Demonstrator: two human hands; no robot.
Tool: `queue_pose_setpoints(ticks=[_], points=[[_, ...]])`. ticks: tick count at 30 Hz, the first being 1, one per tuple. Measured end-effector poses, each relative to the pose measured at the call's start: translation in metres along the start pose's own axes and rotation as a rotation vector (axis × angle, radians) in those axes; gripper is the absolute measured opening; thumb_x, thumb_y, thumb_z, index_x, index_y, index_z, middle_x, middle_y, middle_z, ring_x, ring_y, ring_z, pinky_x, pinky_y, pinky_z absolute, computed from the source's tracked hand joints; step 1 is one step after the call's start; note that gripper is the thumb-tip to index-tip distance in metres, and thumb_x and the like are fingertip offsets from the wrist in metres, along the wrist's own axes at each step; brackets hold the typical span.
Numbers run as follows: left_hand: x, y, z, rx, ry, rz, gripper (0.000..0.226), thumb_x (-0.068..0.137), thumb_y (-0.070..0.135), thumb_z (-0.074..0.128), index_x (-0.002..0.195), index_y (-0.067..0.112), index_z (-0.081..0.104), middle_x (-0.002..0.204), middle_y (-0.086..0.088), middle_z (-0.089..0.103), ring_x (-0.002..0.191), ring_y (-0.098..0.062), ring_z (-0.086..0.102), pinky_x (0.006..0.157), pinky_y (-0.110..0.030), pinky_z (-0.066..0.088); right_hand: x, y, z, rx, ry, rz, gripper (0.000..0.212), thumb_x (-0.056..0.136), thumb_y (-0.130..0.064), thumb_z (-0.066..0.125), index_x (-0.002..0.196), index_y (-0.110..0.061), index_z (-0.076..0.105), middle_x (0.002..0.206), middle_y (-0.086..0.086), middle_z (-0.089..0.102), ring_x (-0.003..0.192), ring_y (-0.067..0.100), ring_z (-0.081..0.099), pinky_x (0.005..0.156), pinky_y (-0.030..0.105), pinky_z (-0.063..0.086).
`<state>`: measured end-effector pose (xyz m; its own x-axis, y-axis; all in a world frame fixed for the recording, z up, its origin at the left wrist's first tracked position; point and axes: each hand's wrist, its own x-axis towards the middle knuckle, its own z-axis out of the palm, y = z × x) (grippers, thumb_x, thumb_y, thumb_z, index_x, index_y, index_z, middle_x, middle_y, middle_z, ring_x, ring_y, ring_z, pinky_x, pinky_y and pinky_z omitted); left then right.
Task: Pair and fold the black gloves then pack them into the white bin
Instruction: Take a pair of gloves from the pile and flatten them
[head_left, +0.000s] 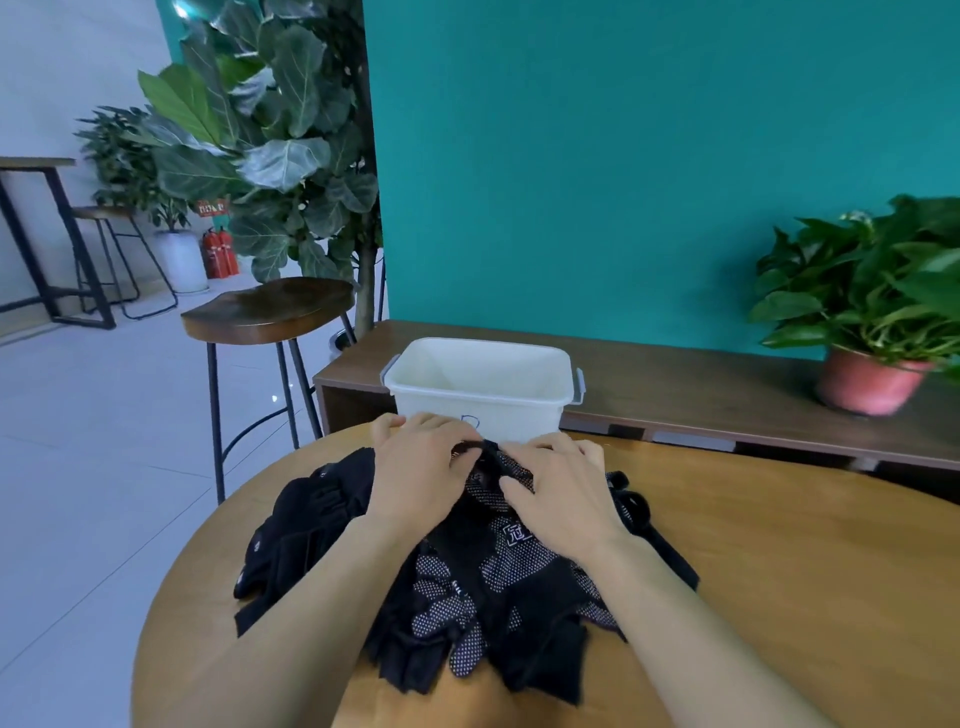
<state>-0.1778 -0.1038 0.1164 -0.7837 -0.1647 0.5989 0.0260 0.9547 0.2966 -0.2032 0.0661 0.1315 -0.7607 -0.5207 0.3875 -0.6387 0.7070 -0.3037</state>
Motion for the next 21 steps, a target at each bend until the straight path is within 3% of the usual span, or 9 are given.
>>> queue_pose_setpoints(ticks=[3, 6, 7, 9, 12, 15, 17, 19, 21], points=[[0.001, 0.021, -0.014, -0.089, -0.03, 0.068, 0.01, 0.093, 0.035, 0.062, 0.097, 0.036, 0.071, 0.099, 0.023, 0.068, 0.105, -0.001, 0.053, 0.093, -0.03, 0.016, -0.003, -0.005, -0.013, 0.055, 0.017, 0.036, 0.046, 0.094, -0.044, 0.055, 0.138, -0.035, 0.051, 0.126, -0.004, 0.061, 0.127, 0.014, 0.036, 0.103, 0.031, 0.019], [0.0, 0.042, -0.03, -0.217, -0.055, 0.114, 0.006, 0.093, 0.033, 0.066, 0.095, 0.036, 0.071, 0.088, 0.032, 0.06, 0.099, 0.003, 0.052, 0.093, -0.026, 0.016, -0.004, 0.002, -0.027, 0.074, 0.125, 0.054, 0.017, 0.095, -0.029, 0.057, 0.103, -0.034, 0.072, 0.081, -0.012, 0.065, 0.092, 0.019, 0.052, 0.085, 0.035, 0.031], [-0.001, 0.047, -0.034, -0.261, -0.085, 0.11, 0.006, 0.091, 0.032, 0.067, 0.095, 0.035, 0.07, 0.087, 0.033, 0.06, 0.1, 0.003, 0.054, 0.095, -0.025, 0.017, -0.007, 0.006, -0.032, 0.169, 0.111, 0.09, 0.016, 0.094, -0.025, 0.059, 0.087, -0.032, 0.072, 0.066, -0.013, 0.058, 0.079, 0.019, 0.05, 0.079, 0.036, 0.034], [-0.005, 0.054, -0.04, -0.373, -0.173, 0.057, 0.008, 0.087, 0.031, 0.071, 0.094, 0.034, 0.069, 0.088, 0.028, 0.066, 0.101, -0.001, 0.061, 0.101, -0.028, 0.026, -0.019, 0.012, -0.049, 0.469, 0.04, 0.164, 0.024, 0.092, -0.019, 0.063, 0.068, -0.021, 0.065, 0.056, -0.012, 0.051, 0.064, 0.014, 0.047, 0.069, 0.034, 0.039], [-0.019, 0.071, -0.053, -0.637, -0.321, -0.097, 0.006, 0.088, 0.021, 0.072, 0.094, 0.023, 0.073, 0.088, 0.011, 0.075, 0.09, -0.01, 0.069, 0.086, -0.032, 0.052, -0.052, 0.015, -0.081, 0.805, -0.131, 0.263, 0.033, 0.095, -0.009, 0.06, 0.064, -0.015, 0.065, 0.058, -0.011, 0.064, 0.052, 0.002, 0.056, 0.057, 0.018, 0.044], [-0.039, 0.092, -0.062, -0.937, -0.482, -0.24, 0.015, 0.09, 0.015, 0.071, 0.103, 0.009, 0.074, 0.095, -0.001, 0.077, 0.09, -0.018, 0.073, 0.078, -0.028, 0.058, -0.085, 0.03, -0.103, 0.799, -0.258, 0.347, 0.023, 0.098, -0.022, 0.059, 0.088, -0.01, 0.075, 0.086, -0.002, 0.076, 0.08, 0.01, 0.071, 0.069, 0.017, 0.051], [-0.05, 0.104, -0.058, -0.939, -0.586, -0.236, 0.023, 0.089, 0.022, 0.072, 0.096, 0.0, 0.071, 0.092, -0.006, 0.076, 0.086, -0.027, 0.073, 0.082, -0.035, 0.057, -0.106, 0.04, -0.109, 0.776, -0.239, 0.385, 0.023, 0.097, -0.027, 0.059, 0.091, -0.012, 0.075, 0.093, 0.0, 0.076, 0.09, 0.016, 0.071, 0.079, 0.024, 0.053], [-0.062, 0.118, -0.052, -0.897, -0.682, -0.187, 0.035, 0.09, 0.032, 0.071, 0.074, 0.002, 0.063, 0.072, -0.005, 0.062, 0.065, -0.024, 0.057, 0.069, -0.029, 0.047, -0.126, 0.049, -0.112, 0.778, -0.195, 0.414, 0.019, 0.096, -0.022, 0.061, 0.093, -0.009, 0.074, 0.096, 0.006, 0.076, 0.09, 0.02, 0.07, 0.086, 0.035, 0.055], [-0.074, 0.13, -0.044, -0.892, -0.776, -0.181, 0.037, 0.092, 0.037, 0.067, 0.067, 0.01, 0.064, 0.069, -0.019, 0.052, 0.067, -0.019, 0.046, 0.068, -0.025, 0.04, -0.145, 0.06, -0.116, 0.805, -0.183, 0.427, 0.021, 0.096, -0.018, 0.061, 0.096, 0.0, 0.072, 0.097, 0.013, 0.074, 0.084, 0.02, 0.067, 0.086, 0.038, 0.053]])
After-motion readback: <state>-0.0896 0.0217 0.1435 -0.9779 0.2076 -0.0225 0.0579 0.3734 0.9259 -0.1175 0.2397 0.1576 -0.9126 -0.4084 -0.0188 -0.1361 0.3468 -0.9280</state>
